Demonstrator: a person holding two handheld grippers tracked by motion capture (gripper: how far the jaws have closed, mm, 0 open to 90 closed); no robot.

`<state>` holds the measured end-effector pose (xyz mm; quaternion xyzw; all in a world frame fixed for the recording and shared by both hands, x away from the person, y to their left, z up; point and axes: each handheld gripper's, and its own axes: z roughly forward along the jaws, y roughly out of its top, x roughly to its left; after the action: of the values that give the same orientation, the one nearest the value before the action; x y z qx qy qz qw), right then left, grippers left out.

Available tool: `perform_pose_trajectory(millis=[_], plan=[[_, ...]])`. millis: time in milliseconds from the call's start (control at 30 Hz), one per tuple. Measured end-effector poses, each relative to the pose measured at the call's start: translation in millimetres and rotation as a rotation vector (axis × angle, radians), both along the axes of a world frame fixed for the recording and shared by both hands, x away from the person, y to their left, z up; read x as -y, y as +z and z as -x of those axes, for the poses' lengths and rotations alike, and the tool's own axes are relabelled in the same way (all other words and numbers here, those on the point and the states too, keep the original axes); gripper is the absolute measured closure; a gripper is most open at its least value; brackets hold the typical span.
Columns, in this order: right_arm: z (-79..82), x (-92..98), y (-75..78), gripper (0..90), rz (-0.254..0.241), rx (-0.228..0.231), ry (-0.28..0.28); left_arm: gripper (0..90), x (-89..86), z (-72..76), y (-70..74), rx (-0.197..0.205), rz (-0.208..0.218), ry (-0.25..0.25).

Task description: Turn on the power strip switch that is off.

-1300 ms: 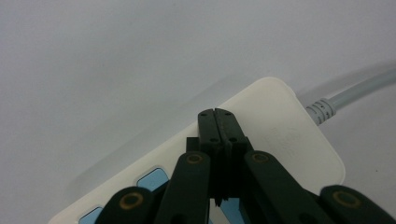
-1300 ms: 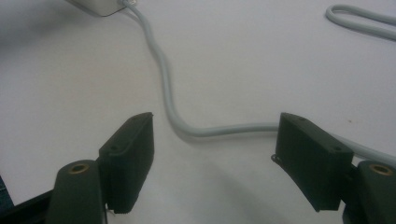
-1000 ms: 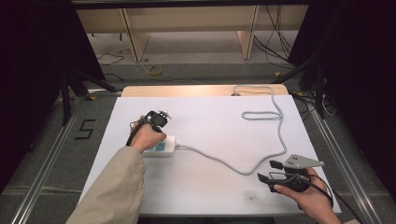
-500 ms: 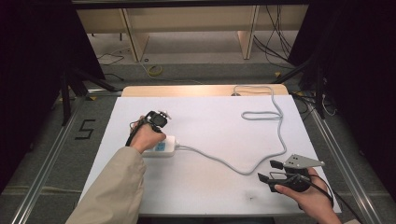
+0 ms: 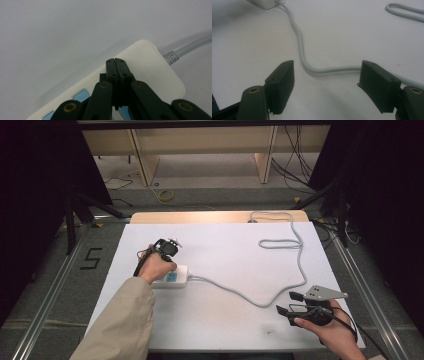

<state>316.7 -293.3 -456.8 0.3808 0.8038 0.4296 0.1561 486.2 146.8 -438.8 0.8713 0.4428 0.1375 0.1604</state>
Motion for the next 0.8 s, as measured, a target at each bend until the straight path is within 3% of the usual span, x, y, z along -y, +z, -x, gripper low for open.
perform_pose_trajectory(millis=[233, 533, 800], plan=[[0.2, 0.0, 0.1, 28.7, 0.0, 0.0, 0.0, 89.8, -3.8, 0.2, 0.4, 0.003, 0.032, 0.005], [0.1, 0.1, 0.1, 28.7, -0.002, 0.0, 0.0, 89.7, -4.2, -0.4, 0.3, 0.015, 0.021, 0.004], [0.1, 0.4, 0.1, 28.7, -0.002, 0.001, 0.0, 89.6, -6.7, 1.1, 8.4, 0.084, 0.063, 0.026]])
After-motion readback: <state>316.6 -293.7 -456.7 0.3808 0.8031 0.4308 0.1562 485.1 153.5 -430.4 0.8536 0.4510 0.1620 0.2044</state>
